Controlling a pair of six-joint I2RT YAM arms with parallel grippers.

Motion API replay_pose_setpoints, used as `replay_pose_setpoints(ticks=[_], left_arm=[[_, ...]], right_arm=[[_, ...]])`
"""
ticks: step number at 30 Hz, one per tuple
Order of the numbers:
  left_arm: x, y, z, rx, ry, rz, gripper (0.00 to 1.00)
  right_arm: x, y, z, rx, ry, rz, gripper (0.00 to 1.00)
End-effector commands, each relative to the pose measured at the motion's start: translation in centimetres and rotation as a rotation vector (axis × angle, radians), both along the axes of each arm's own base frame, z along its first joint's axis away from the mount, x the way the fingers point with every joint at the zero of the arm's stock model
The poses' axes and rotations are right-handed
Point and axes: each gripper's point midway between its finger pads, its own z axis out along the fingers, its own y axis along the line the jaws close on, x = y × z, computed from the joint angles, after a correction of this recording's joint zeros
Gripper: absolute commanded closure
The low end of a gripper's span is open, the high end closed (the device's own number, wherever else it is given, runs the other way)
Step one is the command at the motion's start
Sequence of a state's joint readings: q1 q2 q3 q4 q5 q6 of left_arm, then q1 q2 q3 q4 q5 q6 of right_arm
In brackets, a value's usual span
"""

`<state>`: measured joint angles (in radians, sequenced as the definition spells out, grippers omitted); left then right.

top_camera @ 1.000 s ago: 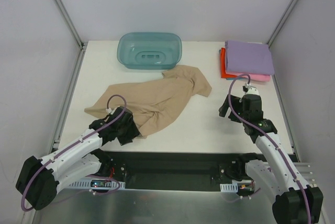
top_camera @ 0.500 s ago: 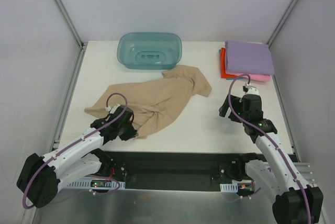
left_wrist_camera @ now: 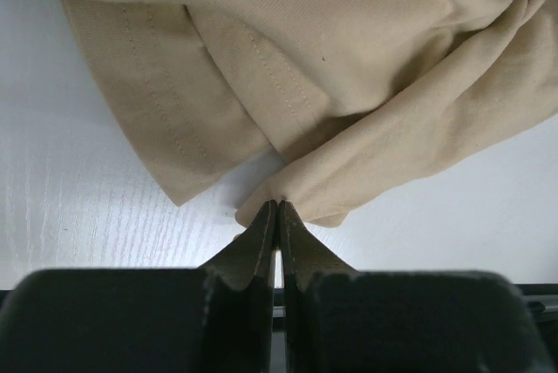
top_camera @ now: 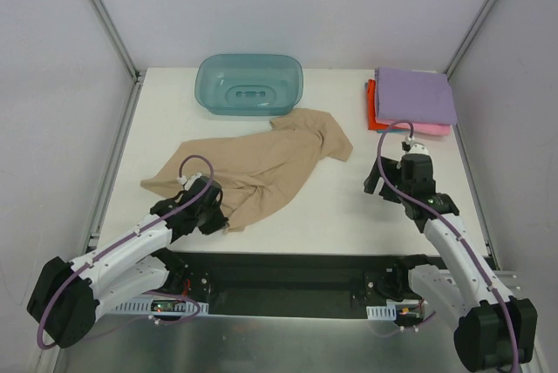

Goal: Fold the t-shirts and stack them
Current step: Flatten the tshirt out

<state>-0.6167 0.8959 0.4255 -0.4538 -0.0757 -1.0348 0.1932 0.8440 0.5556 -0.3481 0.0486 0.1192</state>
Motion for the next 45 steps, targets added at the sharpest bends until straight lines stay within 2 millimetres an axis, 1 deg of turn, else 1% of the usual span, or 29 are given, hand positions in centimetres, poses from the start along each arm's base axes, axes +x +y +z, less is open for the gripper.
replay_pose_setpoints(ticks=[1, 2, 3, 5, 6, 7, 9, 10, 14, 15, 16, 17, 19, 24, 27, 30, 31, 33, 34, 35, 36, 37, 38, 39, 41, 42, 43, 44, 45], left_arm=[[0.1, -0.1, 0.8, 0.009, -0.044, -0.064, 1.00], [0.3, 0.5, 0.8, 0.034, -0.055, -0.049, 1.00], [0.7, 0.6, 1.2, 0.047, -0.068, -0.040, 1.00], [1.3, 1.6, 1.5, 0.095, -0.087, -0.001, 1.00], [1.5, 1.9, 1.7, 0.116, -0.092, 0.009, 1.00], [1.7, 2.2, 1.8, 0.133, -0.098, 0.022, 1.00], [2.4, 3.4, 2.5, 0.183, -0.125, 0.066, 1.00], [2.7, 3.7, 2.7, 0.197, -0.135, 0.070, 1.00], [3.7, 4.5, 4.2, 0.233, -0.196, 0.086, 1.00], [4.0, 4.7, 4.8, 0.236, -0.221, 0.093, 1.00], [4.1, 4.8, 4.9, 0.249, -0.230, 0.077, 1.00], [4.1, 4.9, 5.1, 0.252, -0.238, 0.070, 1.00], [4.2, 5.0, 5.5, 0.254, -0.256, 0.070, 1.00], [4.0, 5.3, 5.3, 0.245, -0.267, 0.084, 1.00], [4.0, 5.3, 5.7, 0.244, -0.280, 0.075, 1.00], [4.1, 5.3, 5.8, 0.250, -0.285, 0.060, 1.00], [4.1, 5.3, 5.9, 0.257, -0.286, 0.050, 1.00], [4.1, 5.2, 6.0, 0.260, -0.282, 0.036, 1.00], [4.2, 5.2, 6.1, 0.263, -0.284, 0.034, 1.00], [4.3, 5.2, 6.3, 0.264, -0.288, 0.033, 1.00], [4.7, 5.3, 7.1, 0.268, -0.308, 0.043, 1.00], [4.7, 5.5, 7.6, 0.278, -0.317, 0.044, 1.00], [5.0, 5.6, 8.3, 0.283, -0.333, 0.048, 1.00], [5.6, 5.5, 10.2, 0.271, -0.376, 0.060, 1.00], [6.0, 6.2, 12.5, 0.299, -0.425, 0.066, 1.00], [6.7, 6.1, 15.8, 0.276, -0.492, 0.086, 1.00], [7.0, 6.6, 17.5, 0.298, -0.530, 0.093, 1.00], [7.3, 6.7, 20.9, 0.274, -0.596, 0.110, 1.00], [7.4, 7.0, 22.9, 0.265, -0.637, 0.121, 1.00]], right_arm=[[2.1, 1.0, 2.4, 0.023, -0.057, 0.014, 0.03], [2.3, 1.2, 2.4, 0.037, -0.052, 0.008, 0.03], [3.1, 1.7, 3.2, 0.049, -0.071, 0.013, 0.03], [4.0, 2.7, 2.5, 0.033, -0.033, 0.040, 0.03], [4.9, 3.1, 3.6, 0.025, -0.034, 0.043, 0.03], [5.2, 3.7, 2.0, -0.008, 0.038, 0.056, 0.03], [6.3, 3.1, 1.5, -0.087, 0.086, 0.015, 0.03], [7.6, 3.8, 1.2, -0.112, 0.110, 0.021, 0.03], [10.5, 5.0, -0.5, -0.143, 0.190, 0.013, 0.01], [10.8, 5.3, -0.9, -0.146, 0.216, 0.017, 0.01], [11.0, 5.5, -2.6, -0.147, 0.269, 0.010, 0.07], [11.6, 6.0, -2.5, -0.135, 0.274, 0.006, 0.07], [11.8, 6.2, -4.1, -0.132, 0.317, -0.016, 0.07], [12.5, 7.7, -6.4, -0.082, 0.356, -0.003, 0.12], [12.9, 8.3, -7.1, -0.065, 0.367, 0.009, 0.19], [13.3, 9.1, -7.9, -0.039, 0.370, 0.026, 0.35], [13.3, 9.4, -8.0, -0.029, 0.367, 0.038, 0.48], [13.8, 10.2, -7.7, 0.000, 0.342, 0.075, 0.61], [14.1, 10.5, -7.2, 0.013, 0.321, 0.093, 0.77], [14.1, 11.3, -6.7, 0.047, 0.312, 0.126, 0.83], [14.6, 11.7, -5.5, 0.061, 0.266, 0.151, 0.95], [14.8, 11.9, -4.6, 0.070, 0.243, 0.159, 0.99], [15.0, 11.9, -3.7, 0.074, 0.220, 0.166, 0.99], [15.2, 11.9, -1.4, 0.080, 0.165, 0.174, 0.99], [15.3, 11.6, 1.7, 0.074, 0.094, 0.173, 0.99], [15.0, 11.3, 5.0, 0.083, 0.028, 0.175, 0.99], [14.8, 11.0, 6.9, 0.080, -0.015, 0.181, 0.99], [14.4, 10.7, 9.2, 0.077, -0.054, 0.179, 0.99], [13.5, 10.3, 13.4, 0.094, -0.147, 0.187, 0.99]])
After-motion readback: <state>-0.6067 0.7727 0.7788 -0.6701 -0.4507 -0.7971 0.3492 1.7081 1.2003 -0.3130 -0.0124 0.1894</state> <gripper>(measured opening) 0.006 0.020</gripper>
